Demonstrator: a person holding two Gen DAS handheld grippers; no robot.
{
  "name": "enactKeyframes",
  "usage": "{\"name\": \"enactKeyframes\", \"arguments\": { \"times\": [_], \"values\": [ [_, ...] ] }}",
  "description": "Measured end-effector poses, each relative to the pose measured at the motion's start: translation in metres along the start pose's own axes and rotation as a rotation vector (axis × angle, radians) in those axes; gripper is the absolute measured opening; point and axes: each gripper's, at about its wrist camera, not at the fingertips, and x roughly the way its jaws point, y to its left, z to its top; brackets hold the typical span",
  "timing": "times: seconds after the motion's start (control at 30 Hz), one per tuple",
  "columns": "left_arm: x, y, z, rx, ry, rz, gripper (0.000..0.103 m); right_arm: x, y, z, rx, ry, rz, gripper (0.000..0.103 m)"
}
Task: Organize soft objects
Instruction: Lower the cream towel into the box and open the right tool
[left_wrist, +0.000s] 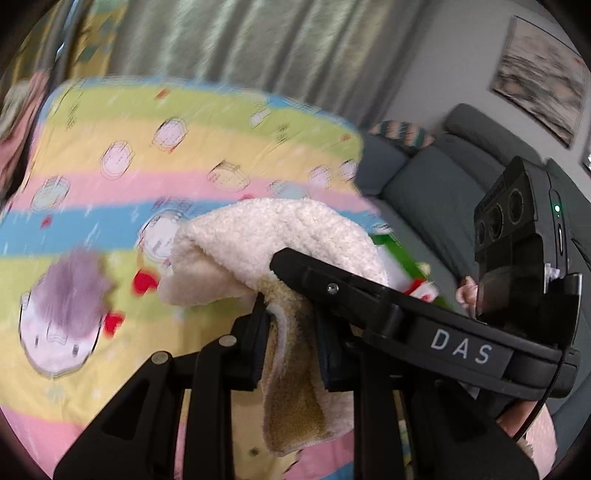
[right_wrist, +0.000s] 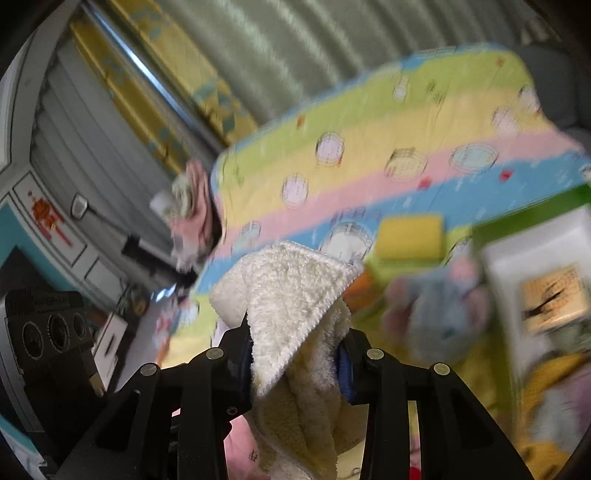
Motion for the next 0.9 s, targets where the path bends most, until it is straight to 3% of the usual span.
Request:
{"name": "enactKeyframes", "arguments": {
  "times": [0.17, 0.37, 0.53, 0.7, 0.9],
  "values": [
    [0.014, -0.042, 0.025, 0.079, -0.033, -0.078, 0.019, -0.055, -0.014, 0.023, 0.012, -0.141, -0.073, 0.038],
    [0.069, -0.076, 0.036, 0.12, 0.037, -0.176, 0.019, -0.08, -0.062, 0.035, 0.11, -0.208, -0.172, 0.038],
    [0.113, -0.092, 0.031, 0.112, 0.126, -0.212, 0.018, -0.082, -0.111, 0.033, 0.195, -0.205, -0.255, 0.039],
    [0.143, -0.097, 0.024, 0.11, 0.201, -0.173, 0.017, -0.071, -0.149, 0.029, 0.28, -0.173, -0.257, 0.039],
    [0.174, -0.096, 0.012, 0.094, 0.281, -0.117, 0.017, -0.049, -0.176, 0.021, 0.338, -0.082, -0.342, 0.039]
  ]
}}
